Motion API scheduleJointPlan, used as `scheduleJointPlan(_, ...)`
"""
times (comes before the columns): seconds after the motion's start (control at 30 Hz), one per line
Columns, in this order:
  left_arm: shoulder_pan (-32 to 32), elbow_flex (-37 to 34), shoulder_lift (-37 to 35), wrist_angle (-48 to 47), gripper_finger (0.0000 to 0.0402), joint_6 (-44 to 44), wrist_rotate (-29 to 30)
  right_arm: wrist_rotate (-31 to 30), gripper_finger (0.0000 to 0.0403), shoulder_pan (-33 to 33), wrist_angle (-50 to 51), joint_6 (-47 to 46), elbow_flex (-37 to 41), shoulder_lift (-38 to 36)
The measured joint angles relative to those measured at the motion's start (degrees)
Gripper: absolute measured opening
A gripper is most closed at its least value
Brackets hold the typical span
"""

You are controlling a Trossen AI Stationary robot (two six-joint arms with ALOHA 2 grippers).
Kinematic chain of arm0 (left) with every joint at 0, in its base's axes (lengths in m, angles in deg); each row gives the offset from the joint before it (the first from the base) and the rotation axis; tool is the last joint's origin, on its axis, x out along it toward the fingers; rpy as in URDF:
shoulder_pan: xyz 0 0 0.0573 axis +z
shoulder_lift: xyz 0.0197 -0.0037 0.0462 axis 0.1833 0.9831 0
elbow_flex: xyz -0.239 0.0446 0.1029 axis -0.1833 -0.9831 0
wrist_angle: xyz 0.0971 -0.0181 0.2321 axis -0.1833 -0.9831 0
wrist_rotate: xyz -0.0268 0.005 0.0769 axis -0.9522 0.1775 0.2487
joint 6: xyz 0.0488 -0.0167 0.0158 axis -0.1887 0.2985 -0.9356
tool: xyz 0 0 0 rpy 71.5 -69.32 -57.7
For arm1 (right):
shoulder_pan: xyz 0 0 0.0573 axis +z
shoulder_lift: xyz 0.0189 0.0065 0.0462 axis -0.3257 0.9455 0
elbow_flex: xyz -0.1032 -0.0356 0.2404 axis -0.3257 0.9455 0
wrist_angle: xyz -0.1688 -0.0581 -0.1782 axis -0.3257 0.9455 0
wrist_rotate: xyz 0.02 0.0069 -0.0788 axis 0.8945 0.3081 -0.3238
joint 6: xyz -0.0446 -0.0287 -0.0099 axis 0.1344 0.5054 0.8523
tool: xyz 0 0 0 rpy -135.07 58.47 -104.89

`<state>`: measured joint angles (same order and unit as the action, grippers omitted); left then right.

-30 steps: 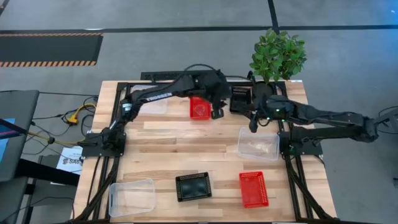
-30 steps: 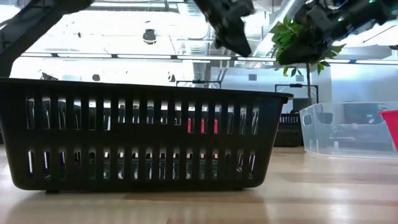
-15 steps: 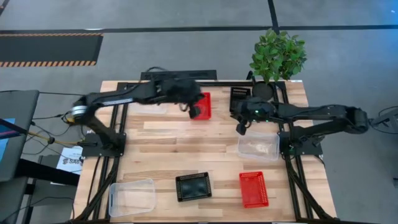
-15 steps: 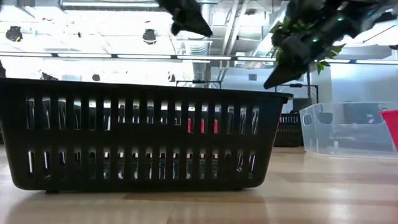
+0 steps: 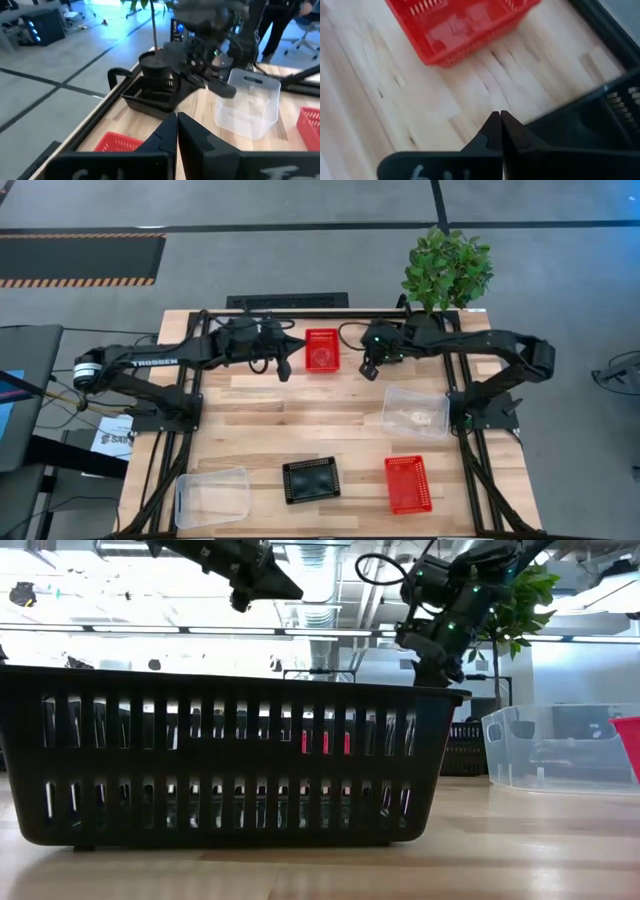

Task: Stack baskets by color
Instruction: Stack the left black basket on the top black basket

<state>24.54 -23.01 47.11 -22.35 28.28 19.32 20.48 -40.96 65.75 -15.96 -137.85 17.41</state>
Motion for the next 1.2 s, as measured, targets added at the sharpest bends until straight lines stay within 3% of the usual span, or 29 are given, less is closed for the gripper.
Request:
scheduleJointPlan(0.17,0.0,0.0,0.37,-0.2,0.0,-2.46,-0.01,4.41,0.0003,-1.86,0.93,-1.96,0.01,1.23)
scheduleJointPlan(0.97,-0.21,-0.95,0.44,-2.44,0.0,-1.9,-1.05,0.8,0.0003,-2.96,-0.19,-5.41,0.1,7.36)
scheduleJointPlan(1.2,-0.22,-2.25,0.48,-1.53,0.0,-1.35,-0.7,0.64,0.0003,-1.49,-1.08,-5.4,0.1,4.57)
